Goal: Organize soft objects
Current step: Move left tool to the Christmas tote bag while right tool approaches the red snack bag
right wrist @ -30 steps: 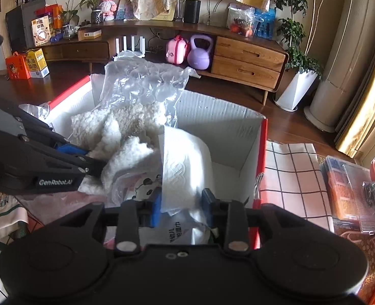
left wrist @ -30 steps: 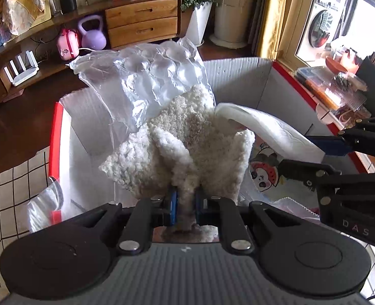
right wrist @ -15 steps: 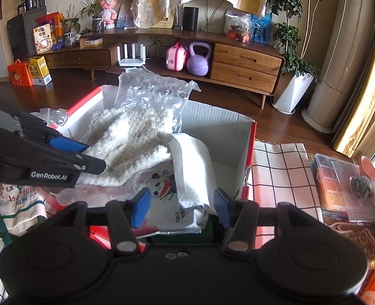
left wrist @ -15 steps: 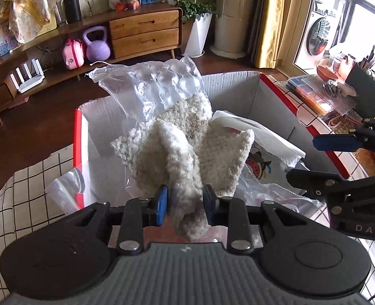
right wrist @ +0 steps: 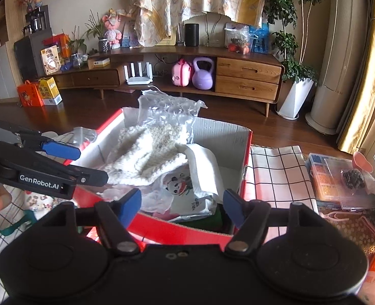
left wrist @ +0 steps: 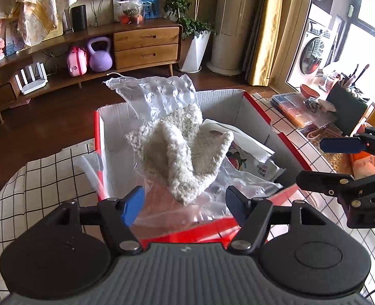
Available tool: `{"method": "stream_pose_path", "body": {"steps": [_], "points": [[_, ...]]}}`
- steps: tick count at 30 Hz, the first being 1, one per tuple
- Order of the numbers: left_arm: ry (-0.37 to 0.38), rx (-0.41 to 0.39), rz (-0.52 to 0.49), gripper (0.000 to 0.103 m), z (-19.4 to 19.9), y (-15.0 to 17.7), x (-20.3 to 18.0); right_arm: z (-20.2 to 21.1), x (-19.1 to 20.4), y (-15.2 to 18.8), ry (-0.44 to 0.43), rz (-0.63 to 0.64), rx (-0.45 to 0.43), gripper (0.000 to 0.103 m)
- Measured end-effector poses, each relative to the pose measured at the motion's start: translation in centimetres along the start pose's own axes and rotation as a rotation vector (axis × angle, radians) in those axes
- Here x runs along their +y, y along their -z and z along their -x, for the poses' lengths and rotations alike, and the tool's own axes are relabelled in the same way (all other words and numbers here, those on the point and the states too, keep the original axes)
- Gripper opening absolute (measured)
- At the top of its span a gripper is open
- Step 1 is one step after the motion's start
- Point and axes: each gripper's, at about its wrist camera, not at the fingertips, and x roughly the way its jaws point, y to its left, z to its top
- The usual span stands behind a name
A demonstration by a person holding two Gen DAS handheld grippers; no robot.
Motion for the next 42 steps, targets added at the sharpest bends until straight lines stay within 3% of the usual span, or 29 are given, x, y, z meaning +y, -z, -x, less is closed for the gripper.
{"method": "stream_pose_path", "body": {"steps": [11, 23, 25, 31, 36, 42], "points": [[0.032, -0.047, 0.027, 0.084, 6.5, 2.6, 0.5, 5.3, 2.0, 1.6, -0.058, 0.027, -0.052, 0.096], [0.032, -0.063, 0.049, 0.094, 10.7, 7.9, 2.1, 8.0, 2.5, 5.2, -0.081, 0.041, -0.049, 0.101], [0.020, -0.066, 0.056, 0.102, 10.9, 8.8, 2.5, 7.9, 2.4, 5.7, -0.081, 0.042, -0.037, 0.101], [-0.008, -0.038, 0.101, 0.103, 10.3, 11.7, 4.4, 6.2, 2.1, 7.0, -0.076, 0.034, 0.011, 0.101], [-0.040, 0.036, 0.130, 0.103, 8.0, 14.4, 6.3, 3.4, 1.7, 8.0, -0.070, 0.020, 0.066, 0.101], [-0.044, 0.051, 0.228, 0.103, 6.1, 15.1, 8.1, -0.4, 1.2, 8.4, -0.079, -0.006, 0.122, 0.099]]}}
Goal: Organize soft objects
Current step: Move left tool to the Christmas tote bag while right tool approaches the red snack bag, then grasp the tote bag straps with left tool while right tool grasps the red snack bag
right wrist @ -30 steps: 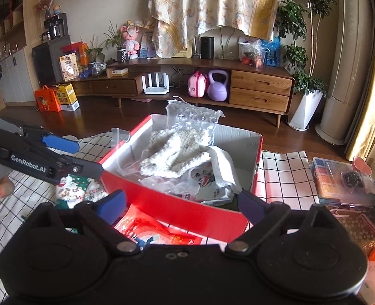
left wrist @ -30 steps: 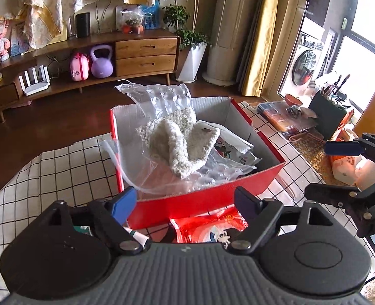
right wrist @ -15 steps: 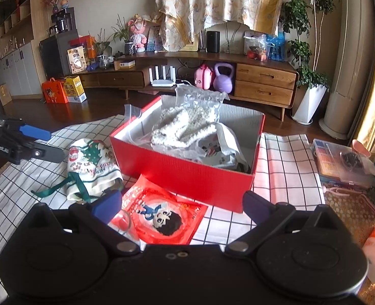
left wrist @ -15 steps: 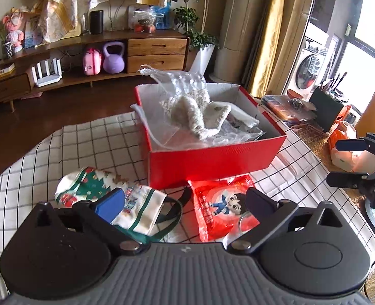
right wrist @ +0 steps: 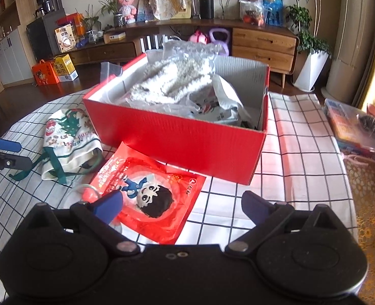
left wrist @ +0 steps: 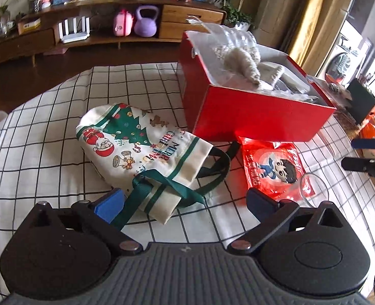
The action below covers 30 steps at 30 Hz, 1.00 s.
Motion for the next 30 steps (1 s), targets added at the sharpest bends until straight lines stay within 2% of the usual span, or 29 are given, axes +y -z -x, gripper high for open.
{"method": "stream_pose_path", "body": {"steps": [6, 10, 15, 19, 22, 24, 27, 30], "points": [[-0.083, 0.027, 0.124, 0.103, -2.7, -0.8, 2.1, -3.9, -0.7, -0.8, -0.019, -0.043, 0.051, 0.096], [-0.089, 0.047, 0.226, 0.103, -4.3, -1.2, 3.7, -6.2, -1.3, -1.6, -0.016, -0.073, 0.080, 0.095], [-0.147, 0.061, 0.238, 0.103, -6.2, -1.8, 4.1, -8.3, -1.6, -2.0, -0.028, -0.110, 0.113, 0.093], [-0.150, 0.075, 0.268, 0.103, -7.4, -1.8, 4.4, -9.6, -1.1, -2.1, -0.028, -0.096, 0.127, 0.093], [-0.149, 0.079, 0.278, 0.103, -7.9, -1.6, 4.4, -10.0, -0.4, -2.4, -0.037, -0.051, 0.134, 0.088], [-0.150, 0.074, 0.261, 0.103, -8.0, -1.5, 4.2, -9.7, 0.3, -2.8, -0.045, 0.022, 0.129, 0.088], [-0.149, 0.072, 0.241, 0.103, -8.1, -1.6, 4.0, -10.0, 0.9, -3.5, -0.085, 0.133, 0.180, 0.089], [-0.150, 0.061, 0.241, 0.103, -8.2, -1.6, 3.8, -10.6, 0.9, -3.7, -0.104, 0.170, 0.212, 0.089]]}}
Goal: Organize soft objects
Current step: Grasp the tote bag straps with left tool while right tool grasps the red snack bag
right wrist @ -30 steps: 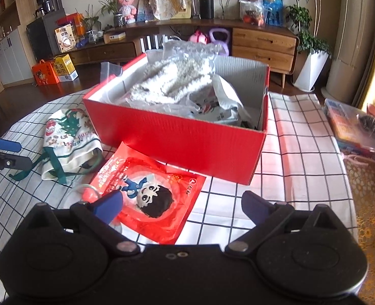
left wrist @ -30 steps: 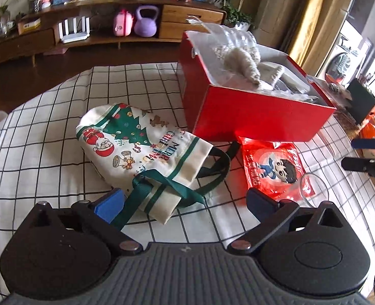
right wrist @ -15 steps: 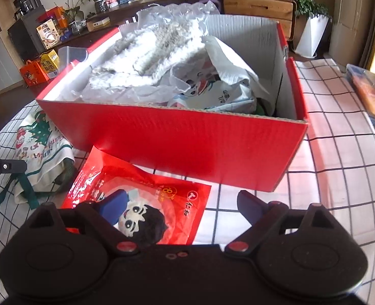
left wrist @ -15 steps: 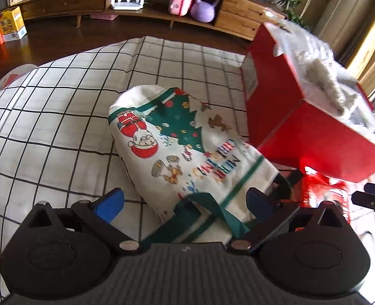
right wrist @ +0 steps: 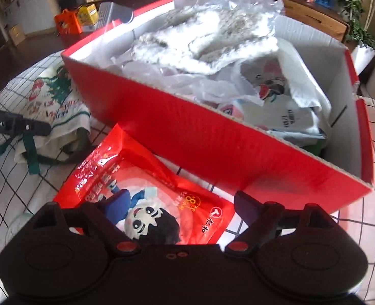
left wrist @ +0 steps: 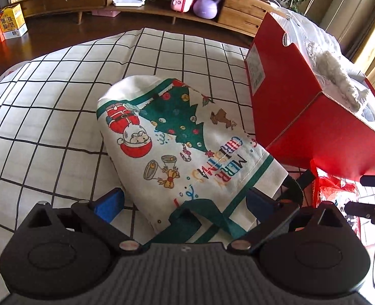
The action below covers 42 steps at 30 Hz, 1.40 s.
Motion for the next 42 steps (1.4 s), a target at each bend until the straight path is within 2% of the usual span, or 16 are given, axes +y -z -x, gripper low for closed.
{"method": "stream_pose_path", "body": {"steps": [10, 13, 15, 17, 18, 20, 21, 22, 23, 24, 26, 31, 37, 39, 40, 42], "points": [[-0.019, -0.030, -0.045, 0.100, 0.0, 0.4, -0.7, -1.8, 0.0, -1.3, -0.046, 0.081, 0.039, 0.090], [-0.033, -0.039, -0.069, 0.097, 0.1, 0.7, -0.9, -1.6, 0.1, -1.4, -0.042, 0.086, 0.049, 0.085], [-0.048, -0.047, -0.083, 0.092, 0.1, 0.8, -1.1, -1.3, 0.2, -1.4, -0.052, 0.092, 0.051, 0.077], [-0.054, -0.053, -0.090, 0.089, 0.2, 0.9, -1.1, -0.9, 0.3, -1.4, -0.063, 0.096, 0.048, 0.061], [-0.057, -0.057, -0.090, 0.084, 0.3, 0.9, -1.0, -0.9, 0.5, -1.4, -0.058, 0.096, 0.049, 0.059], [-0.066, -0.067, -0.089, 0.073, 0.5, 1.0, -1.0, -0.5, 0.5, -1.1, -0.046, 0.098, 0.039, 0.044], [-0.060, -0.074, -0.087, 0.061, 0.6, 0.9, -0.9, -0.2, 0.5, -0.9, -0.036, 0.101, 0.031, 0.037], [-0.052, -0.077, -0.080, 0.052, 0.7, 0.9, -0.7, 0.2, 0.5, -0.7, -0.021, 0.102, 0.023, 0.025], [-0.046, -0.077, -0.072, 0.050, 0.8, 0.9, -0.6, 0.4, 0.4, -0.4, -0.008, 0.099, 0.019, 0.015], [-0.044, -0.081, -0.071, 0.043, 0.9, 0.9, -0.6, 0.6, 0.4, -0.2, 0.001, 0.093, 0.016, 0.009], [-0.039, -0.091, -0.080, 0.038, 1.1, 1.0, -0.7, 1.1, 0.1, 0.6, 0.020, 0.081, 0.011, 0.000], [-0.004, -0.099, -0.069, 0.030, 1.7, 1.4, -0.5, 2.5, 0.1, 2.8, 0.009, 0.043, -0.001, 0.000], [0.019, -0.099, -0.046, 0.029, 2.6, 2.1, 0.3, 4.1, 1.0, 4.7, -0.021, 0.108, -0.025, 0.000], [0.019, -0.102, -0.041, 0.028, 2.9, 2.3, 0.6, 4.9, 1.9, 5.2, -0.002, 0.175, -0.048, 0.008], [0.020, -0.101, -0.041, 0.028, 3.0, 2.4, 0.7, 5.3, 2.5, 5.5, 0.009, 0.210, -0.058, 0.022], [0.023, -0.097, -0.039, 0.028, 3.0, 2.4, 0.9, 5.6, 3.4, 6.1, 0.019, 0.274, -0.068, 0.037]]}}
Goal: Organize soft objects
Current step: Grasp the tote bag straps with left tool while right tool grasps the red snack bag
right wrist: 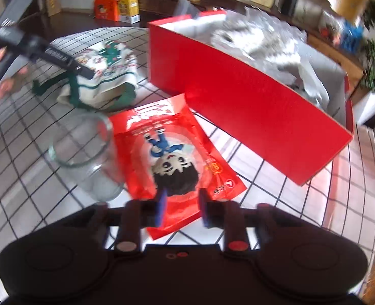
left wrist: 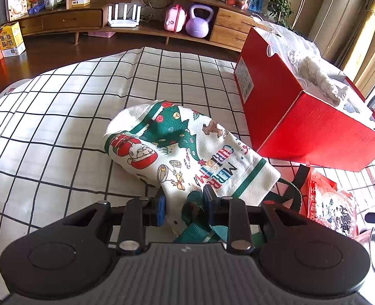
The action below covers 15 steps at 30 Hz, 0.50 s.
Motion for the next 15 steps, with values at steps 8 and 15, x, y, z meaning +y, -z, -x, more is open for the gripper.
{"method": "stream_pose_path", "body": {"steps": [8, 15], "points": [[0.004, 0.007, 0.009, 0.028, -0.1, 0.1, 0.2, -1.8, 3.9, 0.5, 0.032, 0.194, 0.025, 0.070], [0.007, 0.009, 0.006, 0.028, -0.2, 0.1, 0.3, -3.0, 2.6, -0.6, 0.037, 0.155, 0.001, 0.079]]}}
